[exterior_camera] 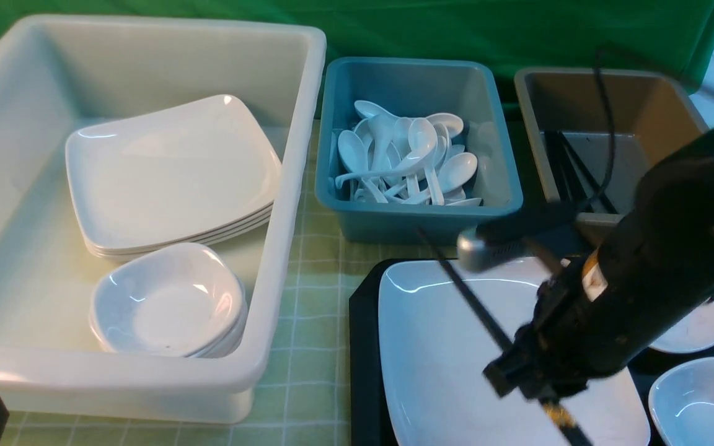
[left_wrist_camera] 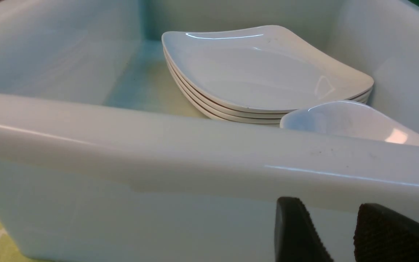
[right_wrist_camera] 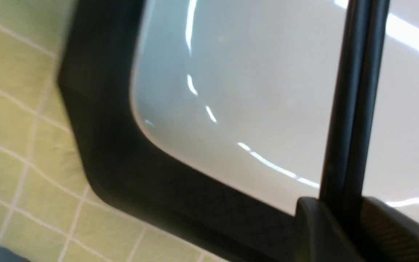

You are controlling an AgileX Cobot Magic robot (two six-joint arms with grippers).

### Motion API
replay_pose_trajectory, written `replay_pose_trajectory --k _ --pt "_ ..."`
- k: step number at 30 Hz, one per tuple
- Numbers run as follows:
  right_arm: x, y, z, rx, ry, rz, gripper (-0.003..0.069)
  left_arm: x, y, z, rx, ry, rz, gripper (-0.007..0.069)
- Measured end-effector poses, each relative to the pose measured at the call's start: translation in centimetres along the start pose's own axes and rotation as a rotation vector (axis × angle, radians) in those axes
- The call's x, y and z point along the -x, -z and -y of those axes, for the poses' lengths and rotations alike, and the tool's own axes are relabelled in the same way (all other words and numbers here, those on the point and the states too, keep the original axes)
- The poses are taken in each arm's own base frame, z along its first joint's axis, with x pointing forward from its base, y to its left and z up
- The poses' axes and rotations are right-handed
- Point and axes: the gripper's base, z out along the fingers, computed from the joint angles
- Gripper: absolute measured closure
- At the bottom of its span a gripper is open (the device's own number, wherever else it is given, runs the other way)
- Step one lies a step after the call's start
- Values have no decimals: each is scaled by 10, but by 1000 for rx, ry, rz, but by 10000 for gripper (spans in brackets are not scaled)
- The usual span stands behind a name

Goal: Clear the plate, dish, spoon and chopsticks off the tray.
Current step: Use the right arm to put the chopsticks into the small storage box on the right

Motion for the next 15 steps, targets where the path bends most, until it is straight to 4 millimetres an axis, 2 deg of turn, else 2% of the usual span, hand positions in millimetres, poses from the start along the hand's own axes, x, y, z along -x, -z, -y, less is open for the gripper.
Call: replay_pose_trajectory --k 4,7,8,11,14,15 --pt "21 50 17 -93 35 202 550 0 0 0 0 -1 0 396" --pt "40 65 48 -148 -48 305 550 0 0 0 0 -1 0 396" --pt "41 66 48 -147 -48 313 550 0 0 0 0 -1 0 396" --pt "63 61 94 -209 -160 418 550 0 0 0 0 -1 0 396" --pt "82 40 138 -251 -252 505 550 0 0 0 0 -1 0 396" --pt "85 39 141 -252 -256 522 550 0 0 0 0 -1 0 396"
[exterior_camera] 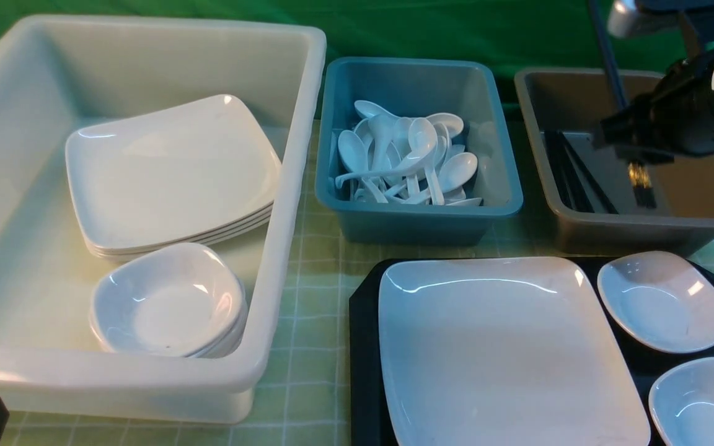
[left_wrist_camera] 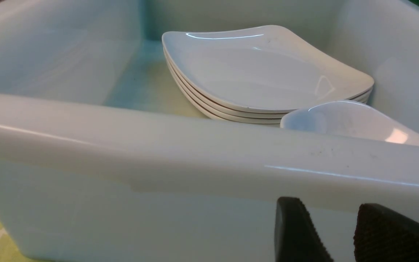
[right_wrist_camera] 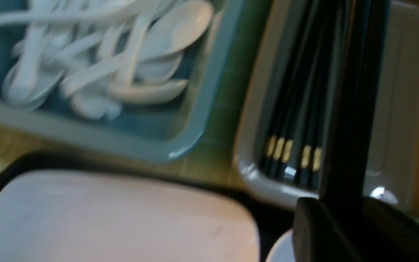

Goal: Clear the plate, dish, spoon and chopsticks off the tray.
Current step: Use the right arm to put the chopsticks into the small storage box on the right, then use the right arm to grab a small plate from the dinner plate

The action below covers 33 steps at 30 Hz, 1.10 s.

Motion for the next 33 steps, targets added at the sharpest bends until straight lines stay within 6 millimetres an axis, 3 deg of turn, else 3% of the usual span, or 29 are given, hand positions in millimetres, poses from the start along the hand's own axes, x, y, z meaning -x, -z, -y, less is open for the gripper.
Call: replay_pose_trajectory --k 2,3,4,5,7,10,12,15,21,22,25,28,31,32,33 --pt "3 -35 23 -32 -69 51 550 0 0 0 0 0 0 396" --pt "3 -48 31 -40 -91 71 549 0 0 0 0 0 0 396" --pt "4 -47 31 -37 -93 81 548 0 0 0 0 0 0 396" --pt "1 -71 44 -52 -126 99 538 0 0 0 0 0 0 396" --pt "-3 -91 53 -59 -149 110 521 0 0 0 0 0 0 396" --pt "-8 -105 58 -63 -159 106 493 0 0 0 0 0 0 396" --pt "-13 -115 60 -67 -162 89 424 0 0 0 0 0 0 396" --pt "-14 -113 60 -71 -163 70 374 0 0 0 0 0 0 396" --pt "-4 -78 62 -101 -112 5 439 0 0 0 0 0 0 396" --pt "-2 -59 62 -114 -80 -35 501 0 0 0 0 0 0 396" --pt "-2 -23 62 -126 -79 -102 591 0 0 0 0 0 0 396" --pt "-12 20 54 -113 -76 -205 650 0 0 0 0 0 0 396" --pt "-28 57 40 -78 -35 -211 660 0 0 0 0 0 0 396" --pt "-31 58 39 -75 -34 -219 661 0 0 0 0 0 0 396" --pt "-50 77 31 -47 -12 -227 662 0 0 0 0 0 0 396"
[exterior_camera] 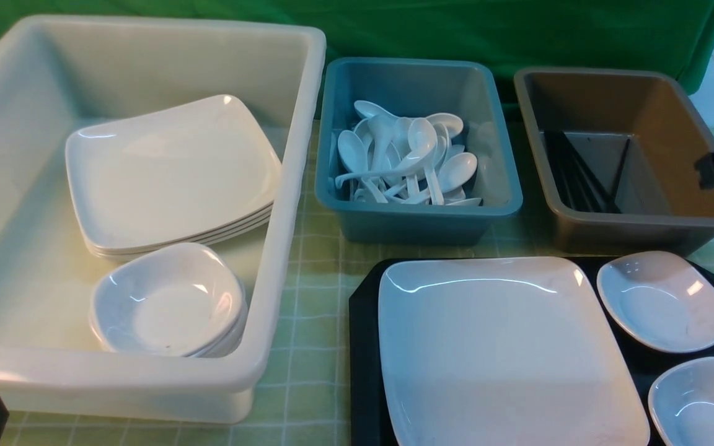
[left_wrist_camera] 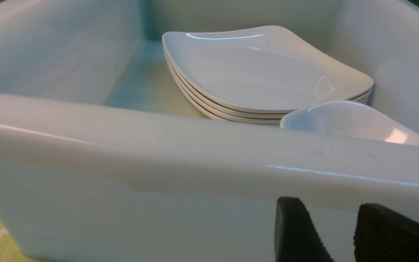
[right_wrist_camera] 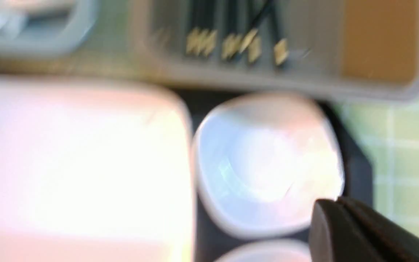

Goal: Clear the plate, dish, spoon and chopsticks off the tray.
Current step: Use the right arm to grab a small plate from the dinner plate

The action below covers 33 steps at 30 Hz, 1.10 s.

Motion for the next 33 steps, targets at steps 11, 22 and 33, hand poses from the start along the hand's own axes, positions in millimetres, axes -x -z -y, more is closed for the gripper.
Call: replay_pose_trajectory --k 11,22,33 --pt "-112 -2 -5 51 32 -177 653 0 0 0 0 0 0 396" --pt "-156 -48 -9 106 97 -302 377 0 0 0 0 0 -1 396" --pt "-140 -96 -14 94 184 -416 356 0 0 0 0 0 -1 396"
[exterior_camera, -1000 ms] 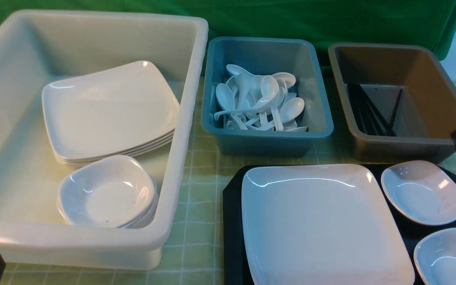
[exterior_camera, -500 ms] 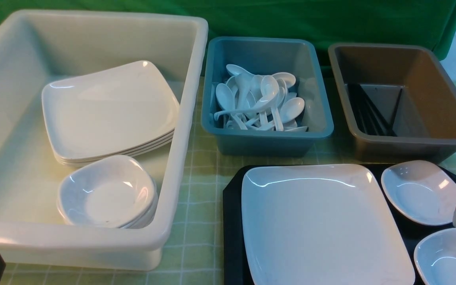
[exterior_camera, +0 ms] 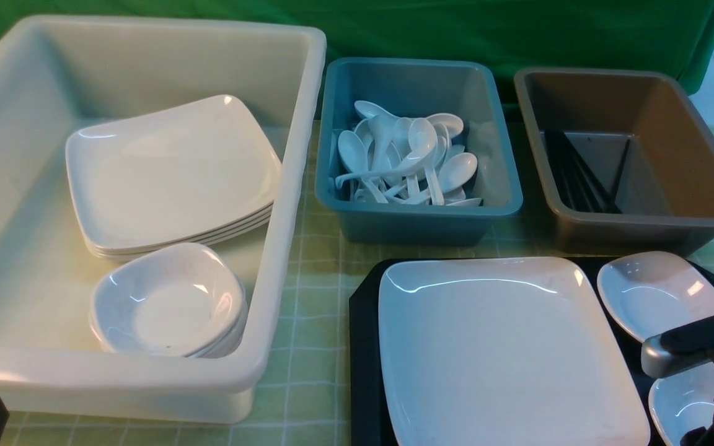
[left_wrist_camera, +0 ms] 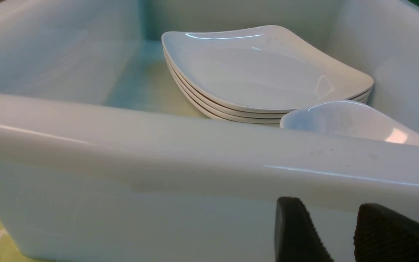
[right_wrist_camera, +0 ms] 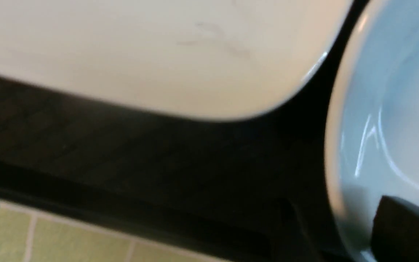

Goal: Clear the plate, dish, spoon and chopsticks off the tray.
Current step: Use the right arm to grab a small plate from the dinner plate

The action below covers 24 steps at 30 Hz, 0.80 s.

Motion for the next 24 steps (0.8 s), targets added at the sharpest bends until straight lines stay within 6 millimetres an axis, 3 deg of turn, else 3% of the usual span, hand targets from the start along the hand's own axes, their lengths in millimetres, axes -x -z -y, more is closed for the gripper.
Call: replay_pose_trajectory --k 9,12,20,24 --pt "14 -23 3 -15 50 -101 358 0 0 0 0 0 0 396" --pt "17 -29 4 -22 69 -116 389 0 0 0 0 0 0 396" --pt "17 -29 5 -34 99 -132 414 0 0 0 0 0 0 396" --pt "13 -20 5 -36 106 -161 452 0 0 0 0 0 0 396"
